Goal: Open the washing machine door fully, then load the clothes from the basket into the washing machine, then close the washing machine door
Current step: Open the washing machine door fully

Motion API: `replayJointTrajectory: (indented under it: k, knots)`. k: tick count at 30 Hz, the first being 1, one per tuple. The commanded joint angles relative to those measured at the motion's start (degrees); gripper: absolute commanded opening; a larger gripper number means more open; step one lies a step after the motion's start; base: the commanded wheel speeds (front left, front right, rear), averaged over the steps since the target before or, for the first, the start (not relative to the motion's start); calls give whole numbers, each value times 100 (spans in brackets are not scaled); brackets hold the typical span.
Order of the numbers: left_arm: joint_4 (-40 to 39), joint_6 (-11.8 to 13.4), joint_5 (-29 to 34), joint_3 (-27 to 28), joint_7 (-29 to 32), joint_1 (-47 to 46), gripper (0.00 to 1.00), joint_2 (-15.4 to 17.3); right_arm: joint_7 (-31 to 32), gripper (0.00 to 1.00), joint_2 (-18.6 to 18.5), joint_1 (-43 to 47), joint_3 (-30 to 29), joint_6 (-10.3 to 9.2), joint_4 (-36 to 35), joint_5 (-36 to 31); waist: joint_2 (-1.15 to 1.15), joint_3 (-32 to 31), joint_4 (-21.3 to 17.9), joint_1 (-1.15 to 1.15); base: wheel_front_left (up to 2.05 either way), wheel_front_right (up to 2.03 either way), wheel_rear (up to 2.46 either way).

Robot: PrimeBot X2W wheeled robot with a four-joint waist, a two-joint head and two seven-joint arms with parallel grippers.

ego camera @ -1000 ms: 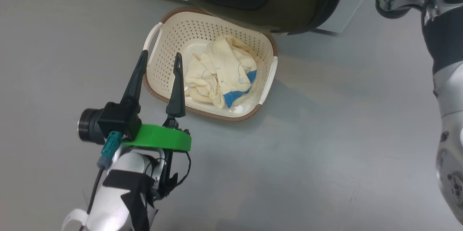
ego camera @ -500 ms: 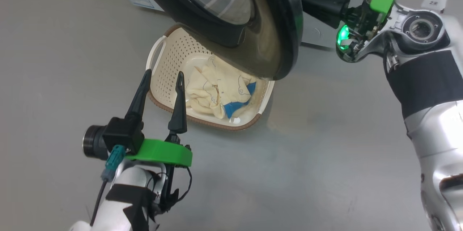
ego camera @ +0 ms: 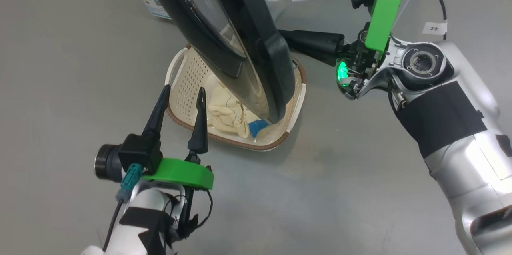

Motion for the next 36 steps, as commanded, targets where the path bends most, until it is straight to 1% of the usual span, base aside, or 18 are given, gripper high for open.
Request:
replayJointTrajectory:
  k: [1,11,16,20,23,25,27,31,32,34,36]
  knots:
    - [-144,13,-49,160,-62,8,100,92,-97,0,170,44,153,-15,-245,125,0,-24,3,1,0,0,0]
    - [-100,-11,-41,138,-62,20,100,92,-377,0,170,205,742,-15,-311,506,0,-78,13,1,0,0,0]
    - [-82,-19,-46,143,-62,23,100,92,-524,0,170,233,826,-15,-315,591,0,-106,21,1,0,0,0]
    - [-71,-18,-53,169,-62,43,100,92,-834,0,170,253,780,-15,-297,608,0,-145,11,1,0,0,0]
    - [-68,-20,-62,203,-62,62,100,92,-1252,0,170,252,634,-15,-320,543,0,-160,-20,1,0,0,0]
    - [-63,-26,-51,236,-62,68,100,92,-1676,0,157,270,481,-15,-338,430,0,-173,-57,1,0,0,0]
    - [-57,-45,-18,268,-62,68,100,92,-2086,0,93,278,440,-15,-367,159,0,-180,-98,1,0,0,0]
    - [-17,-79,47,337,-62,89,100,92,-3100,0,-48,429,267,-15,-494,-418,0,-245,-193,1,0,0,0]
    - [-5,-92,66,356,-62,96,100,94,-3332,25,-106,470,260,-15,-555,-606,0,-260,-222,1,0,0,0]
    - [19,-112,94,404,-62,107,100,96,-3752,100,-193,597,223,-15,-690,-897,0,-294,-281,1,0,0,0]
    - [41,-126,118,448,-62,127,100,100,-4194,100,-354,708,237,-15,-808,-1325,0,-333,-349,1,0,0,0]
